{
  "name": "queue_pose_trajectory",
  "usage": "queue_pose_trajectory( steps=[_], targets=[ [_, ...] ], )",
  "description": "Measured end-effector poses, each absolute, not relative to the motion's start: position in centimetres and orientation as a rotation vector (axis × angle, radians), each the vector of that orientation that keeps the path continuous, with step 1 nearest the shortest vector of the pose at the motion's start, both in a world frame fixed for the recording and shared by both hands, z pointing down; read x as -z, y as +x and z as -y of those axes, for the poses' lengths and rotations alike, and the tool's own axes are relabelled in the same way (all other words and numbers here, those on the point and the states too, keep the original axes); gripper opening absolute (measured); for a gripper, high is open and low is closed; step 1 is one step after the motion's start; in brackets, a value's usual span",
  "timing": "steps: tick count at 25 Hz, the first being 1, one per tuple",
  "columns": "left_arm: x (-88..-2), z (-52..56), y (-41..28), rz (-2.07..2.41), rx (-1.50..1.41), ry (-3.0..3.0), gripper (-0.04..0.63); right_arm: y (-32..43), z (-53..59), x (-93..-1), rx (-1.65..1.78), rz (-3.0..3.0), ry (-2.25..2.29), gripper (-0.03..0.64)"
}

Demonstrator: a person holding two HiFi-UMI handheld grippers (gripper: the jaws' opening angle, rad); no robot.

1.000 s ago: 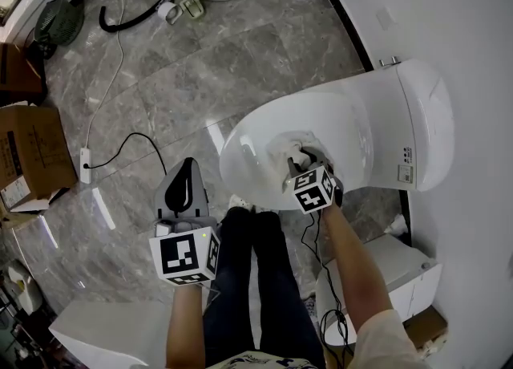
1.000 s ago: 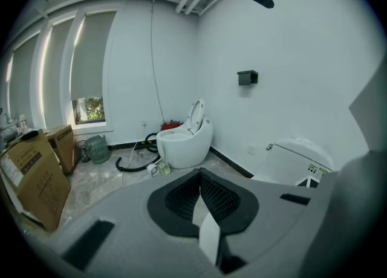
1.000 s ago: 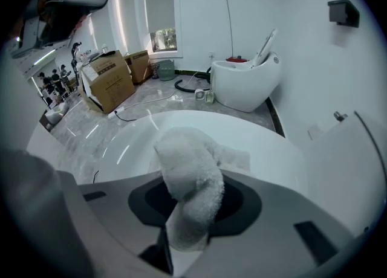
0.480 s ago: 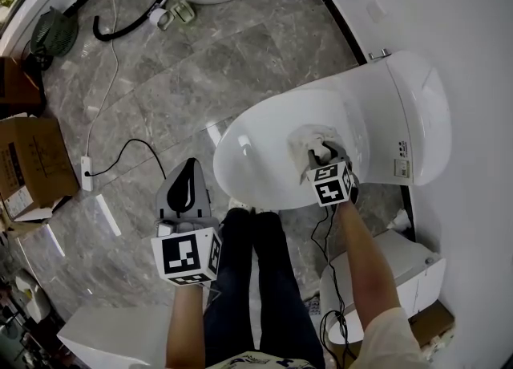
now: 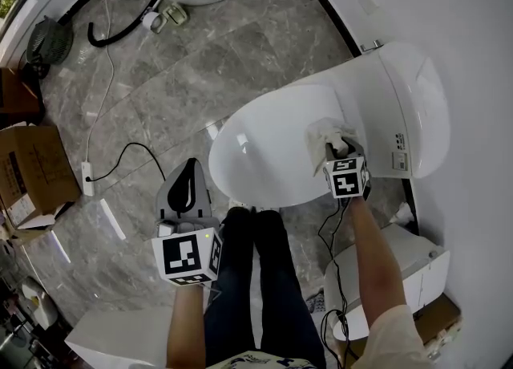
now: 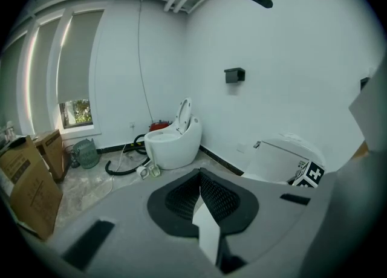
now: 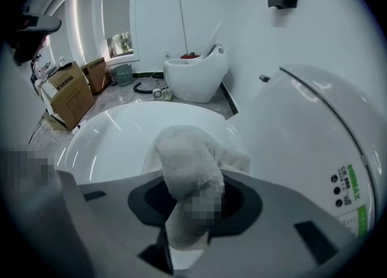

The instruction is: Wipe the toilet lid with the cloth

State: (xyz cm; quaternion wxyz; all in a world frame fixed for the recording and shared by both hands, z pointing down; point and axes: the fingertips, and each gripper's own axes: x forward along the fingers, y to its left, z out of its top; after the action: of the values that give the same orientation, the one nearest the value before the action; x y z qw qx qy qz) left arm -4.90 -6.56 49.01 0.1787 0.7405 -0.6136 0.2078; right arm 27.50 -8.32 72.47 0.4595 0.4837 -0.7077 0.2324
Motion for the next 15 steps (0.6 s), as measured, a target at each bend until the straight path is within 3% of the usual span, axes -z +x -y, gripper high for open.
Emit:
queue_pose_trajectory(
  steps=[15],
  targets=[
    [-49.1, 6.6, -3.1, 1.692, -0.58, 2.132, 0.008, 32.1, 5.5, -72.7, -0.669, 1.641, 1.333, 0.124]
  ],
)
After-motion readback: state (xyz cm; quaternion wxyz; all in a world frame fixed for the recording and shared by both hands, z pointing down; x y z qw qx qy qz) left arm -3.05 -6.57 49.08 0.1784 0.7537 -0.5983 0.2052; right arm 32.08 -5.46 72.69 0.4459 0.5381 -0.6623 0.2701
